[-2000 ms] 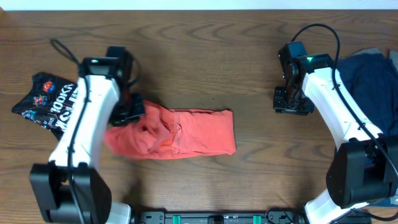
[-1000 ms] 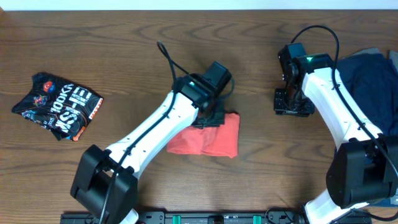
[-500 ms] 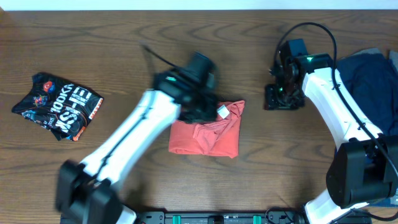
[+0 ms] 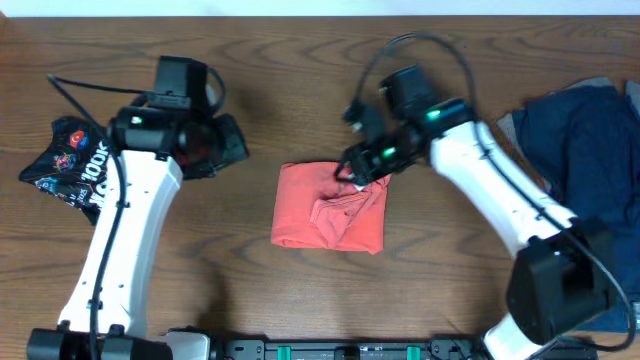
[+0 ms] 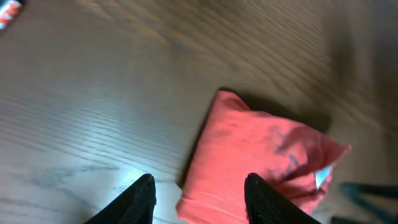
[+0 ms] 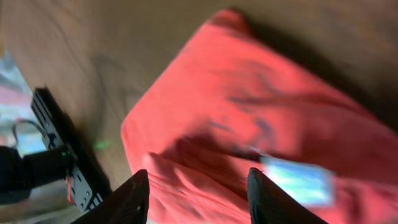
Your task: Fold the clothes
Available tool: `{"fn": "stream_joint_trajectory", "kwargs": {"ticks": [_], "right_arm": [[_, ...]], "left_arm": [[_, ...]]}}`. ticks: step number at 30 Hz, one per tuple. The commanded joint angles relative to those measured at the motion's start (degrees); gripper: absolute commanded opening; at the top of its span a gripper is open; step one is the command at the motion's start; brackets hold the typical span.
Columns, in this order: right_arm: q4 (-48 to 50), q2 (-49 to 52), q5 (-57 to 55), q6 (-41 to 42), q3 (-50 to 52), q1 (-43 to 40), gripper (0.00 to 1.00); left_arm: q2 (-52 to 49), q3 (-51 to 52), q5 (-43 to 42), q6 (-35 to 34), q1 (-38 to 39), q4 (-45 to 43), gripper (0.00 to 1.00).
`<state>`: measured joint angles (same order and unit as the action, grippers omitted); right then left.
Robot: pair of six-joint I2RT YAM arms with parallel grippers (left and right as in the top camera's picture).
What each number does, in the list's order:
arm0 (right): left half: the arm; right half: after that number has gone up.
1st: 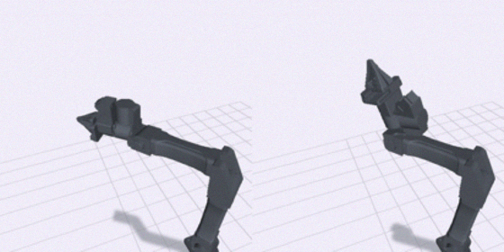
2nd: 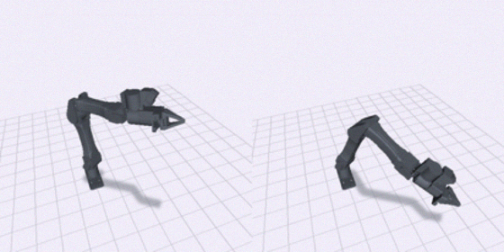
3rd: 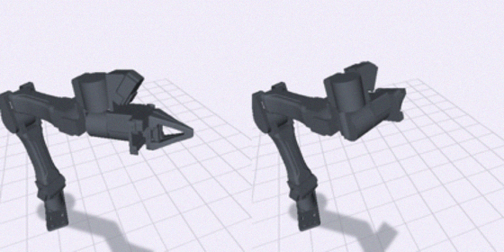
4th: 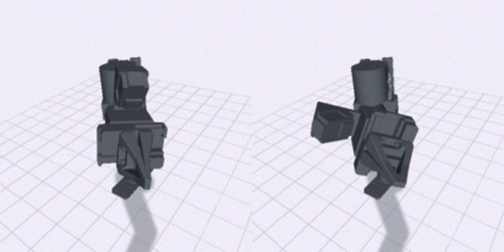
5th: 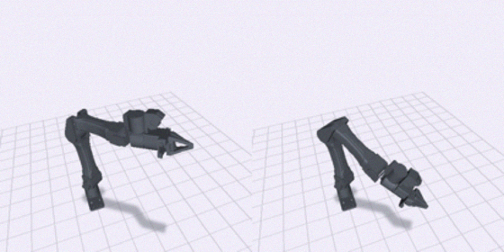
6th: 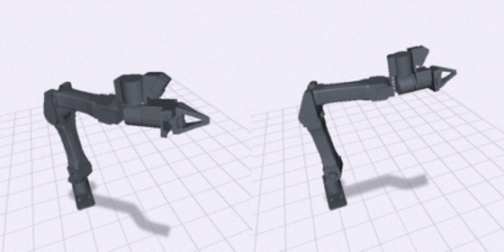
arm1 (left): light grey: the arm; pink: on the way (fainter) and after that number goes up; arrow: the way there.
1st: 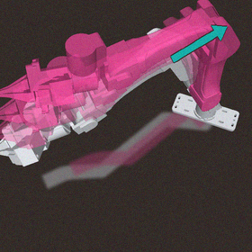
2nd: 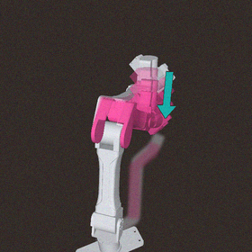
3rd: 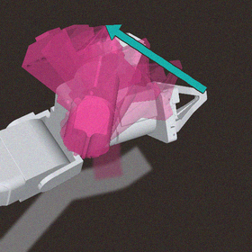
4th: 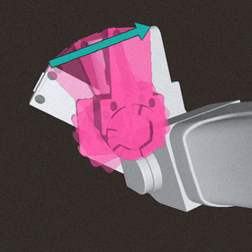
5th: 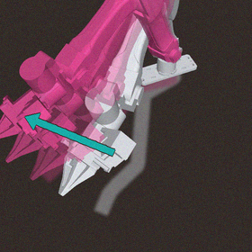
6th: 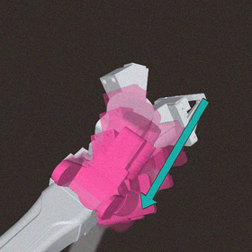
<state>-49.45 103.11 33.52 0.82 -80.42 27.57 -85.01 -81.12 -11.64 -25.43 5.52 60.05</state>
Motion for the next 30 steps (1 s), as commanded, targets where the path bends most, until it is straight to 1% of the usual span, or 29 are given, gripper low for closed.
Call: {"fn": "stream_joint_trajectory", "kwargs": {"ticks": [1,2,3,6,8,9,11,13,15,18,21,24,28,30], "right_arm": [[0.02,3.52,-2.25,1.25,-0.13,4.13,0.49],[-0.48,4.11,-2.25,1.25,-0.13,5.03,0.49],[-1.38,4.83,-2.43,1.22,-0.13,5.95,0.49],[-6.62,6.10,-7.91,1.31,-0.13,7.78,0.47],[-12.15,6.43,-14.32,2.56,-0.11,8.09,0.44],[-14.88,6.47,-17.94,3.89,-0.11,8.09,0.42],[-20.44,6.45,-27.78,8.68,-0.11,7.63,0.41],[-23.43,6.45,-35.87,13.00,-0.11,6.78,0.42],[-24.28,6.45,-40.57,16.35,-0.11,5.73,0.43],[-24.26,6.45,-41.07,18.82,-0.11,3.98,0.42],[-24.20,6.40,-41.07,21.62,-0.11,2.69,0.36],[-23.69,5.66,-41.00,25.18,-0.13,1.79,0.34],[-20.11,1.31,-36.35,24.35,-0.15,1.60,0.35],[-16.72,-1.53,-28.63,19.41,-0.15,1.66,0.36]], "left_arm": [[-0.24,0.20,0.76,0.79,-0.85,0.63,0.49],[-0.24,0.24,0.76,0.79,-0.85,0.66,0.53],[-0.24,0.24,0.76,0.79,-0.85,0.76,0.54],[-0.24,0.26,0.76,0.79,-0.85,0.96,0.55],[-0.24,0.26,0.76,0.79,-0.85,1.03,0.55],[-0.24,0.26,0.76,0.79,-0.85,1.01,0.54],[-0.24,0.26,0.76,0.79,-0.85,1.01,0.55],[-0.28,0.26,0.76,0.79,-0.83,0.96,0.55],[-0.39,0.26,0.76,0.79,-0.83,0.85,0.56],[-0.66,0.26,0.76,0.81,-0.83,0.46,0.61],[-1.05,0.28,0.74,2.01,-0.66,-0.59,0.64],[-1.90,0.28,0.68,3.41,0.00,-2.27,0.66],[-4.13,0.28,0.28,6.27,1.86,-5.38,0.67],[-6.01,0.26,0.09,6.91,3.15,-7.26,0.67]]}}
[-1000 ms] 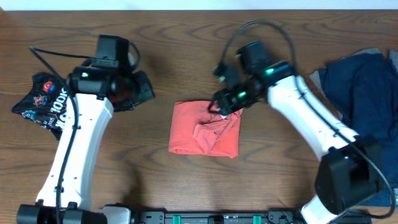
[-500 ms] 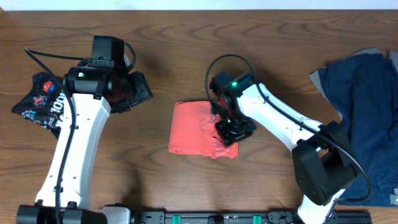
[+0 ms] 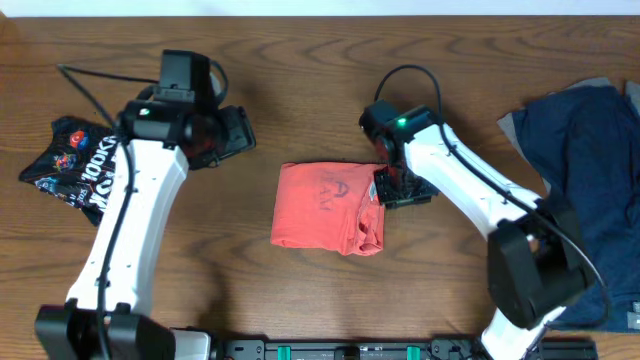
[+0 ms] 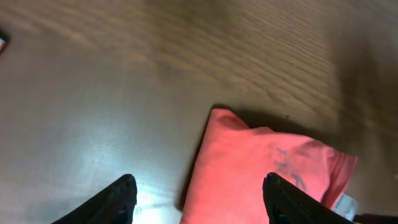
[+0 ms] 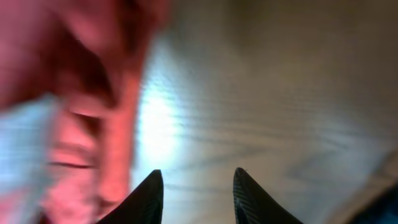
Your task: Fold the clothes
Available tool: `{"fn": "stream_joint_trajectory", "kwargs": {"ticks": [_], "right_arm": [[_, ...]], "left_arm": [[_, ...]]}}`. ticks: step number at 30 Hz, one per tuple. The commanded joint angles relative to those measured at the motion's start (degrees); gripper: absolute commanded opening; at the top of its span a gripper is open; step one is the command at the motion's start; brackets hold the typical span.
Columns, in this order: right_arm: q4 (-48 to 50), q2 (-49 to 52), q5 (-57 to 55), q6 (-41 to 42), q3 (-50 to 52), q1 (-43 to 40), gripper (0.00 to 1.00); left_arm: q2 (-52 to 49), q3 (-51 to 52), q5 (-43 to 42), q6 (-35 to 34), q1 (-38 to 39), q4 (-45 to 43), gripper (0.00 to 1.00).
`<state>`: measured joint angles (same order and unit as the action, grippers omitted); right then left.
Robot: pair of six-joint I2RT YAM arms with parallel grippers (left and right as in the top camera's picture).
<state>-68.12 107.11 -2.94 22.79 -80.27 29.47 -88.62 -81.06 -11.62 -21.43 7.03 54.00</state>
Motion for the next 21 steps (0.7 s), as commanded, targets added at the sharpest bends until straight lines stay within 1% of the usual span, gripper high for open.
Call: {"fn": "stream_joint_trajectory", "kwargs": {"ticks": [1,3,4,7,11,15,18,20,21], "right_arm": [[3.32,-6.54,11.85,-4.87,-0.31,-0.13,0.37],[5.55,-7.96,19.85,-9.14,-0.31,0.26,0.42],[6.05,-8.22,23.28,-10.86,-0.28,0.70,0.43],[5.95,-7.61,27.39,-12.70,-0.17,2.29,0.44],[5.79,-5.77,27.36,-12.76,0.44,5.07,0.44],[6.23,-4.76,26.47,-12.50,3.26,7.19,0.44],[7.10,-4.76,23.04,-9.44,7.30,7.67,0.44],[7.21,-4.76,19.30,-6.60,10.23,7.54,0.44],[7.52,-4.76,17.55,-5.35,12.00,7.39,0.44]], "left_arm": [[-3.39,0.22,0.07,3.54,2.32,-2.03,0.67],[-5.92,0.22,0.07,3.89,3.67,-3.87,0.68],[-7.41,0.22,0.07,3.89,4.37,-4.94,0.68],[-11.63,0.22,-0.24,4.11,6.23,-8.15,0.68],[-17.00,0.22,-3.69,4.94,8.35,-11.02,0.68],[-21.51,0.22,-3.80,4.94,10.27,-10.69,0.68],[-24.33,0.22,-3.76,4.98,11.43,-9.64,0.68],[-25.99,0.22,-3.74,5.35,11.93,-8.55,0.72],[-26.82,0.22,-3.76,5.35,12.04,-7.58,0.72]]}}
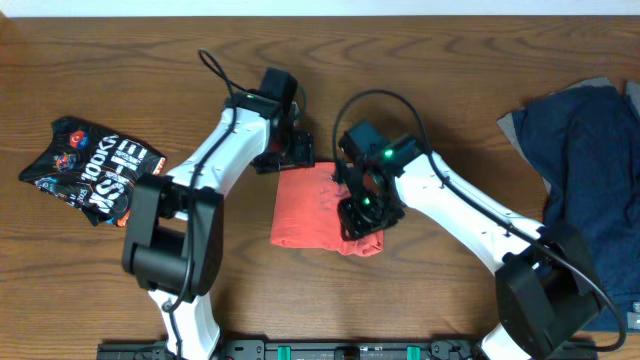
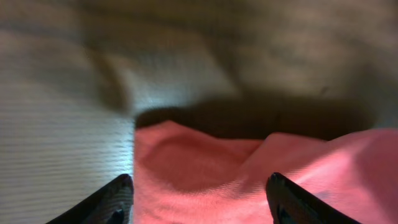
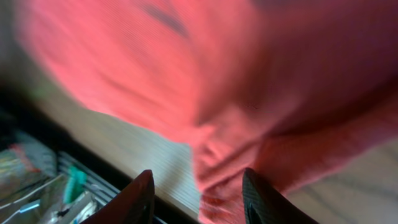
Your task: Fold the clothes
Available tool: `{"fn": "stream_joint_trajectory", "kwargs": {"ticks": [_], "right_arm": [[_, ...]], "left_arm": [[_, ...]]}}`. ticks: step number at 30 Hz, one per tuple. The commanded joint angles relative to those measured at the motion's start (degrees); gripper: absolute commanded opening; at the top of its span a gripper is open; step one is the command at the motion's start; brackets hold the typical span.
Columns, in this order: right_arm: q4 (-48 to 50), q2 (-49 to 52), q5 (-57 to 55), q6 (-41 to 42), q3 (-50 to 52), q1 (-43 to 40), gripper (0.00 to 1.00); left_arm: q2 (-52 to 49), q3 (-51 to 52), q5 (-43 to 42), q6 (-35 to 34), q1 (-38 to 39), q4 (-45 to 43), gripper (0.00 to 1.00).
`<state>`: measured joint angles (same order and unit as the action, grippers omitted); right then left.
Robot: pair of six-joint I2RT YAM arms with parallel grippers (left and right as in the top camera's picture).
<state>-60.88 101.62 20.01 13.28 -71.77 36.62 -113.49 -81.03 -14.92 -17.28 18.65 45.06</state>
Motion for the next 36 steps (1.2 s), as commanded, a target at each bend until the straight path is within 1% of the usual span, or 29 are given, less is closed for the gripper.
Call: {"fn": "stream_joint_trajectory", "kwargs": {"ticks": [1,3,5,8,11,15,18,23,27,29,31,33,36], "right_arm": [[0.68,0.72,-6.62,4.87,5.03,0.07,0.44],[2.12,0.72,-8.68,5.90,8.28,-0.42,0.44],[4.72,0.72,-11.06,8.22,10.88,-1.20,0.44],[8.66,0.72,-14.53,9.53,12.66,-2.58,0.44],[12.48,0.72,-19.47,10.93,12.72,-4.55,0.44],[21.29,0.72,-28.17,10.84,12.68,-8.33,0.49],[26.69,0.70,-28.17,7.74,11.78,-11.26,0.50],[23.50,0.48,-27.30,4.13,8.79,-13.09,0.51],[20.59,0.24,-27.50,4.02,8.39,-13.42,0.51],[19.28,0.24,-27.47,4.07,8.44,-13.40,0.51],[18.40,0.24,-27.50,4.07,8.46,-13.40,0.51],[17.79,0.24,-27.50,4.07,8.46,-13.42,0.51],[17.29,0.24,-27.50,4.04,8.46,-13.42,0.52]], "left_arm": [[-2.47,0.20,-0.44,1.20,0.42,2.47,0.72],[-3.37,0.20,-0.37,1.20,0.39,5.70,0.72],[-3.72,0.20,1.79,1.18,0.42,9.92,0.72],[-3.74,0.20,5.68,1.18,0.42,16.11,0.72],[-3.74,0.20,6.21,1.05,0.42,21.09,0.71],[-3.74,0.20,6.21,-2.97,0.46,26.91,0.70],[-3.41,0.20,6.21,-3.41,0.44,28.26,0.71],[-0.74,0.15,6.21,-4.04,0.28,26.29,0.71],[3.63,0.17,6.25,-4.00,0.28,20.33,0.72],[5.62,0.17,6.21,-3.98,0.13,16.68,0.77],[7.39,0.17,5.64,-3.89,-0.24,12.87,0.90],[8.39,0.17,2.80,-1.88,-0.92,9.81,0.99],[8.02,0.20,-3.85,3.45,-2.10,6.27,0.98]]}}
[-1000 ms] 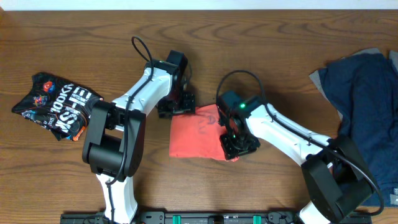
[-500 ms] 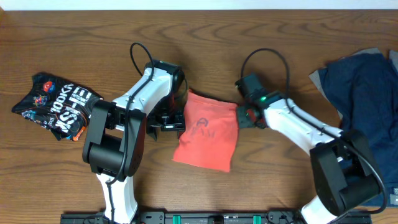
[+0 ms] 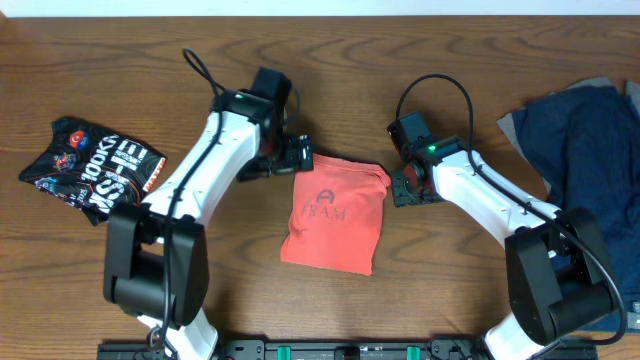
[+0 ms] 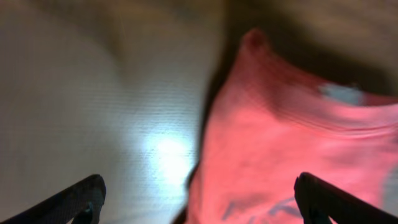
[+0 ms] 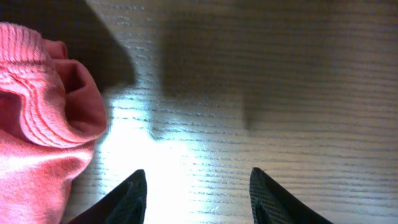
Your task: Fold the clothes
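Observation:
A folded red shirt [image 3: 335, 213] with a dark printed logo lies flat mid-table, a little askew. My left gripper [image 3: 298, 155] sits at its upper left corner, open wide, with the shirt's edge [image 4: 292, 149] between the spread fingers. Beside the shirt's upper right corner, my right gripper [image 3: 407, 187] is open over bare wood; the ribbed red collar [image 5: 37, 118] shows at the left of its wrist view.
A dark blue garment [image 3: 585, 150] is heaped at the right table edge. A black snack bag [image 3: 95, 168] lies at the far left. Wooden table [image 3: 200, 270] all round the shirt.
The shirt now lies flatter and longer, logo up, reaching nearer the front edge. My right gripper has moved from on top of the shirt to its upper right side. The left gripper opened wider.
The shirt lay as a rumpled square with my right gripper at its upper right and the left arm off to the left. The right gripper then stood beside it, then on it, while the left gripper came to its top left corner. Now both flank the flattened shirt.

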Available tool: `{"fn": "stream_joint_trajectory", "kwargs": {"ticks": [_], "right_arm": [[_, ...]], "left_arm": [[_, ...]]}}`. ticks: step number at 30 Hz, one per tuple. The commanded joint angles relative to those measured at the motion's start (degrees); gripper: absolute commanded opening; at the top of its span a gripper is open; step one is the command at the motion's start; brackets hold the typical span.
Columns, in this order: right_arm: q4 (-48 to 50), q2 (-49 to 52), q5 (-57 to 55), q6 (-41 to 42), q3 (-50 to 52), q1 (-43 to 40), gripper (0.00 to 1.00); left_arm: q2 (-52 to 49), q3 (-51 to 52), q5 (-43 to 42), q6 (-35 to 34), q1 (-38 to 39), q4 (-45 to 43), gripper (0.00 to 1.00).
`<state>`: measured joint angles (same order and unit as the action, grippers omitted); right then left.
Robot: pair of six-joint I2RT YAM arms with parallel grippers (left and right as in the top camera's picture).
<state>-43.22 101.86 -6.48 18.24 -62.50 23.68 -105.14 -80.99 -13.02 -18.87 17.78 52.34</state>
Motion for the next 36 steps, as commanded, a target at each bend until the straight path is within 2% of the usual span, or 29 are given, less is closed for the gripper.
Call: {"fn": "stream_joint_trajectory", "kwargs": {"ticks": [1,5,14,19,22,23,26,30,36], "right_arm": [[-0.55,0.00,-1.01,-0.92,-0.81,-0.48,0.51],[-1.27,0.00,-0.98,-0.90,-0.81,-0.48,0.51],[-2.54,0.00,-1.01,-0.90,-0.81,-0.50,0.51],[-2.64,0.00,-1.03,-0.90,-0.81,-0.52,0.52],[-2.69,0.00,-1.03,-0.92,-0.81,-0.52,0.51],[-2.67,0.00,-1.03,-0.92,-0.81,-0.52,0.51],[-2.71,0.00,-1.25,-0.92,-0.81,-0.63,0.52],[-3.10,0.00,-1.25,-0.92,-0.81,-1.20,0.51],[-4.15,0.00,-1.25,-0.90,-0.81,-2.34,0.49]], "left_arm": [[-0.79,0.15,-8.02,6.78,-1.44,-1.70,0.98],[-3.93,0.15,-16.98,14.16,-1.64,-2.80,0.98],[-13.18,0.15,-28.24,21.94,-1.51,-3.87,0.98],[-17.46,0.15,-39.15,28.41,0.07,-2.47,0.98],[-18.53,0.15,-42.03,30.99,1.68,-1.14,0.98],[-18.53,0.15,-41.97,31.43,2.19,-0.98,0.91],[-18.40,0.13,-41.97,31.80,2.67,-1.11,0.60],[-18.38,0.00,-41.79,31.74,1.03,-1.92,0.07],[-17.03,-0.66,-41.33,31.36,-5.16,-2.10,0.06]]}}
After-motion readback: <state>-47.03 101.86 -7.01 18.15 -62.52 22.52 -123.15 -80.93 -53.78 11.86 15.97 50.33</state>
